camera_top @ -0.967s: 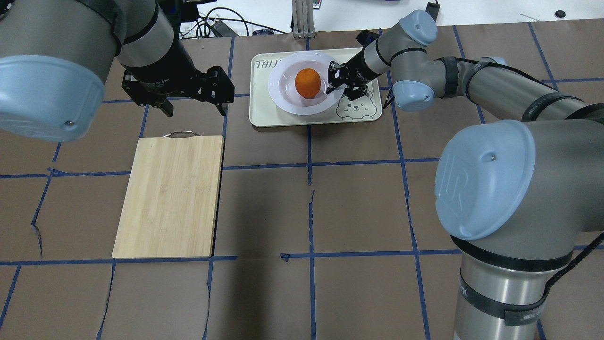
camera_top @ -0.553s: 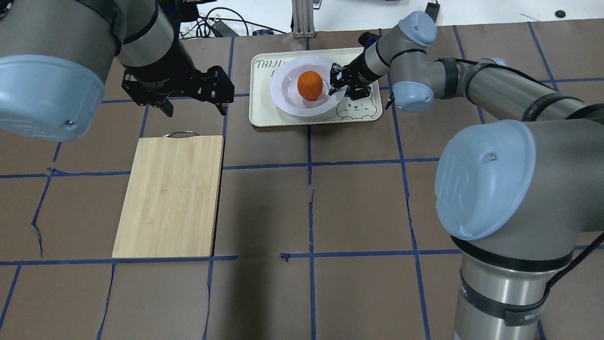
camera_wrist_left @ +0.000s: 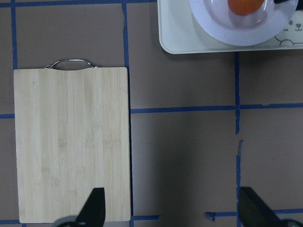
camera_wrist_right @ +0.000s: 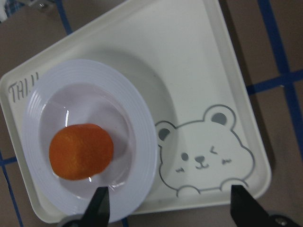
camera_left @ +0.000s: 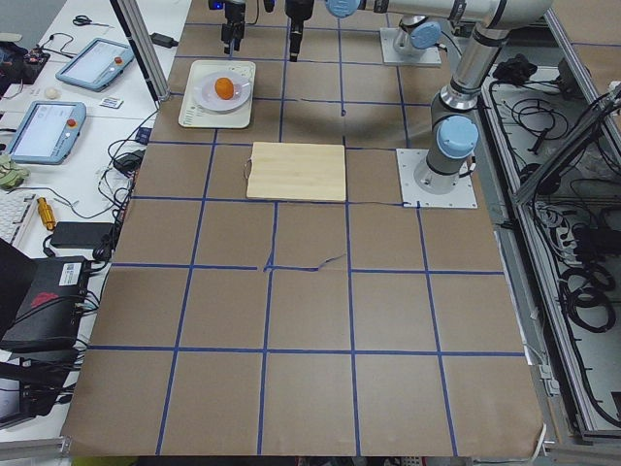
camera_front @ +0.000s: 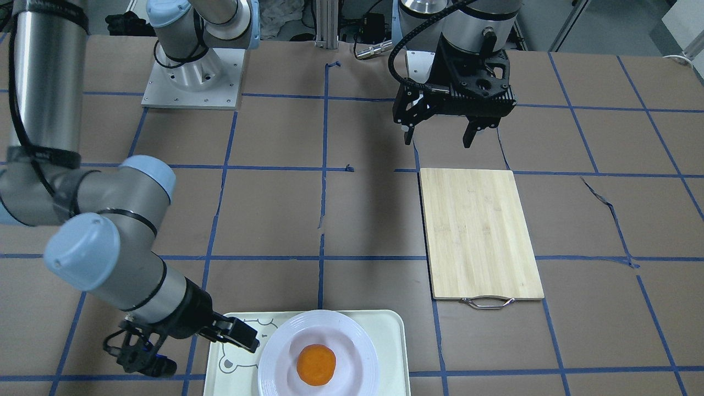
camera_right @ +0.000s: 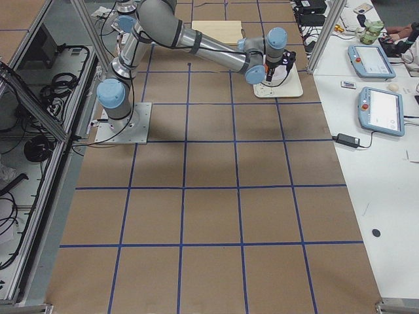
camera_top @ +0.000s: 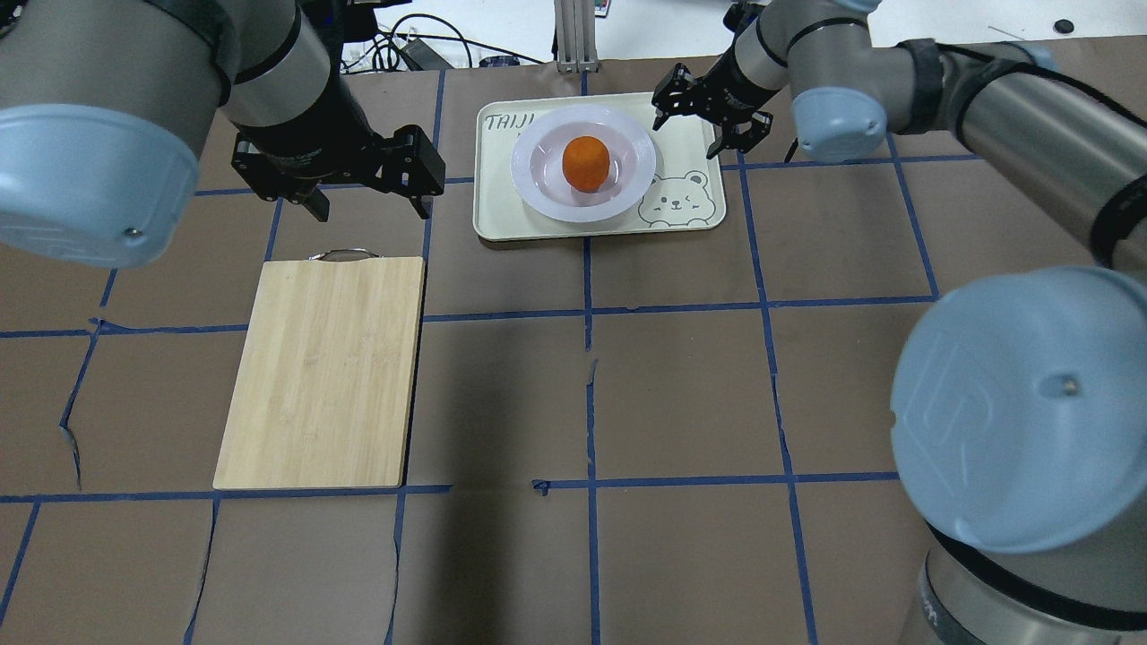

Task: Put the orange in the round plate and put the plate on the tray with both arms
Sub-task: 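Open the right gripper and raise it off the plate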

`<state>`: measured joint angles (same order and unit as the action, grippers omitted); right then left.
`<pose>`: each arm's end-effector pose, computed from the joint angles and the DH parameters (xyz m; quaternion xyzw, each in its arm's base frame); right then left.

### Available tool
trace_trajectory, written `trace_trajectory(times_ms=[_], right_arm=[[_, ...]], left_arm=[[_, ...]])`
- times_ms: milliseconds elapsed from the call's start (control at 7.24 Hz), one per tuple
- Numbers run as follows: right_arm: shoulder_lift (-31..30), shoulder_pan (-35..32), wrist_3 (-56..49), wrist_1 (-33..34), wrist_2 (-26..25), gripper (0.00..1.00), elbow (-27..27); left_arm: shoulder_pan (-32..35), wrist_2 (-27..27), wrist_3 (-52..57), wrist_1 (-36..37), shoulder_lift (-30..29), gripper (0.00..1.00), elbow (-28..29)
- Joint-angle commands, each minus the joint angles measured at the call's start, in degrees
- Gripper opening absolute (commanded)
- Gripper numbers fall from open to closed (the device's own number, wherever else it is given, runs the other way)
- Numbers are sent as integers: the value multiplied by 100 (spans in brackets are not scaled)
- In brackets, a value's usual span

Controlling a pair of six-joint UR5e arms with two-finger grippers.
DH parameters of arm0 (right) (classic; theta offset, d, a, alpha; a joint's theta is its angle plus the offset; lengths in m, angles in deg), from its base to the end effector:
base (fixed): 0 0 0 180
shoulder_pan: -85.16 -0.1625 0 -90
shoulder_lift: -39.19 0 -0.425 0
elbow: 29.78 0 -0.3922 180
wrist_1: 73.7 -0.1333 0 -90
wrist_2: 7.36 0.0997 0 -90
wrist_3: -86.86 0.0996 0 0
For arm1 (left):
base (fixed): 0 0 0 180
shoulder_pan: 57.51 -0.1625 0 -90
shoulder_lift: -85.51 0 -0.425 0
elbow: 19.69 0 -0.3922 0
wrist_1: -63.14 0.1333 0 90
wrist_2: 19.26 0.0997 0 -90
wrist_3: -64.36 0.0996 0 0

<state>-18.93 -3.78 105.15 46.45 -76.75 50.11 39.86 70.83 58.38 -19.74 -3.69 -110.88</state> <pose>0.1554 -0.7039 0.3002 0.1520 0.9695 -0.0443 0.1872 -0.1958 -0.4758 0.4976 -0.0121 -0.9982 0.0584 0.0060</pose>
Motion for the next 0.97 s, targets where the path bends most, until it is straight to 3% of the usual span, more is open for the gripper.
trace_trajectory(times_ms=[0, 415, 553, 829], right_arm=[[-1213, 35, -614, -2006, -1290, 92, -44], [-2438, -105, -1735, -3372, -2295, 93, 113], [-2780, -115, -1916, -3349, -2307, 94, 166], [-2801, -115, -1892, -3322, -2404, 95, 211]], left_arm=[[2, 0, 0, 0, 0, 100, 5], [-7, 0, 0, 0, 0, 100, 5], [-7, 0, 0, 0, 0, 100, -4], [-7, 0, 0, 0, 0, 100, -4]])
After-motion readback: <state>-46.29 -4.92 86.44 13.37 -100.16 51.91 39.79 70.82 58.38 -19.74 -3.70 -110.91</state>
